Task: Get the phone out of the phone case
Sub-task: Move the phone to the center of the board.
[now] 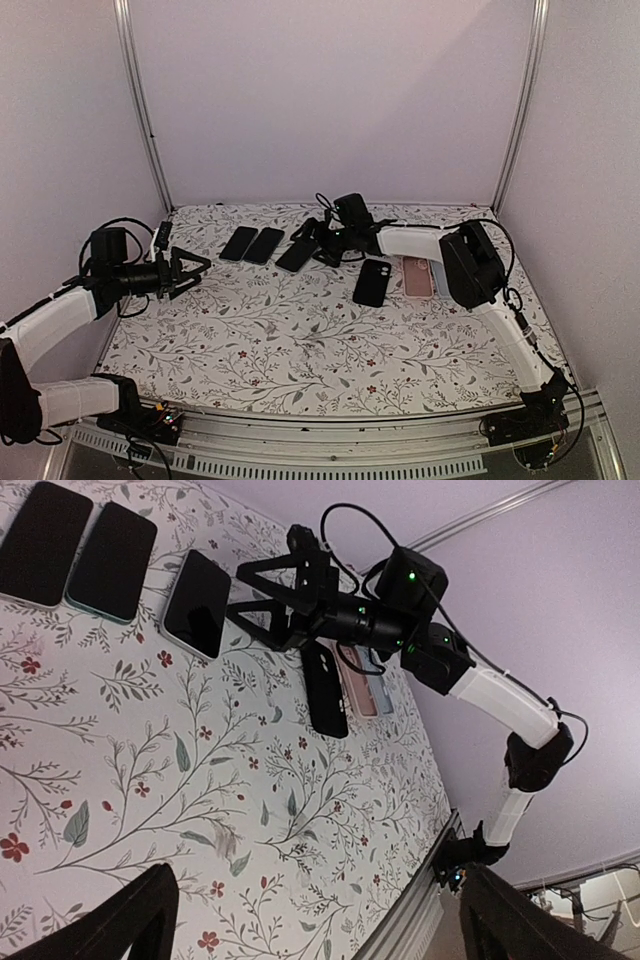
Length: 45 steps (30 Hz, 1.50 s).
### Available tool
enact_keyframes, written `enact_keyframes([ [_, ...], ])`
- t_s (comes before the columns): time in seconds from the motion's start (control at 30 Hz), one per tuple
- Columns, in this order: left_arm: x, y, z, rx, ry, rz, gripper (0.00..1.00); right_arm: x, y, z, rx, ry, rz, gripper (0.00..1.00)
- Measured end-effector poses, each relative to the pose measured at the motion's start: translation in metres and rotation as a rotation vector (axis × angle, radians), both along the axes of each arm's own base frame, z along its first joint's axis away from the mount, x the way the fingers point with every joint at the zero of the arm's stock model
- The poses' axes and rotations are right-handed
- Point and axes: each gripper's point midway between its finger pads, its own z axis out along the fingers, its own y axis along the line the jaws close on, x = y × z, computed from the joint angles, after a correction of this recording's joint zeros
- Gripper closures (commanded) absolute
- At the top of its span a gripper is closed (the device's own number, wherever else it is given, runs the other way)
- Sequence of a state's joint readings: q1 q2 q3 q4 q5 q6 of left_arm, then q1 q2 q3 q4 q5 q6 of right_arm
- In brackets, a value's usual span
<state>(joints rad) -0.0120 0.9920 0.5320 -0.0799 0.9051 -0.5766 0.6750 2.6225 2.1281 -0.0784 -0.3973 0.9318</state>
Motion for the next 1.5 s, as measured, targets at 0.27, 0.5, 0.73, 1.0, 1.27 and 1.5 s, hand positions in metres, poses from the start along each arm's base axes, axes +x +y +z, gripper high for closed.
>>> enact_keyframes([
  [0.27,0.001,0.000,-0.002,0.000,0.010,-0.001,0.01,0.006,0.022,0.003,0.090,-0.036,0.001,0.01],
  [0.5,0.001,0.000,-0.003,0.000,0.010,0.000,0.01,0.008,0.026,0.004,0.118,-0.044,-0.007,0.01],
  [0.73,0.001,0.001,-0.003,0.003,0.009,0.005,0.01,0.013,0.021,0.004,0.112,-0.053,-0.011,0.01],
  [1.0,0.003,0.004,0.001,0.021,-0.015,0.036,0.01,0.015,0.004,0.004,0.029,-0.127,0.007,0.01],
  [1.27,0.005,0.009,0.004,0.041,-0.036,0.067,0.01,0.002,-0.032,0.044,-0.088,-0.234,0.008,0.01],
  [1.5,0.007,0.013,0.006,0.059,-0.055,0.095,0.01,-0.019,-0.067,0.106,-0.134,-0.378,0.005,0.01],
])
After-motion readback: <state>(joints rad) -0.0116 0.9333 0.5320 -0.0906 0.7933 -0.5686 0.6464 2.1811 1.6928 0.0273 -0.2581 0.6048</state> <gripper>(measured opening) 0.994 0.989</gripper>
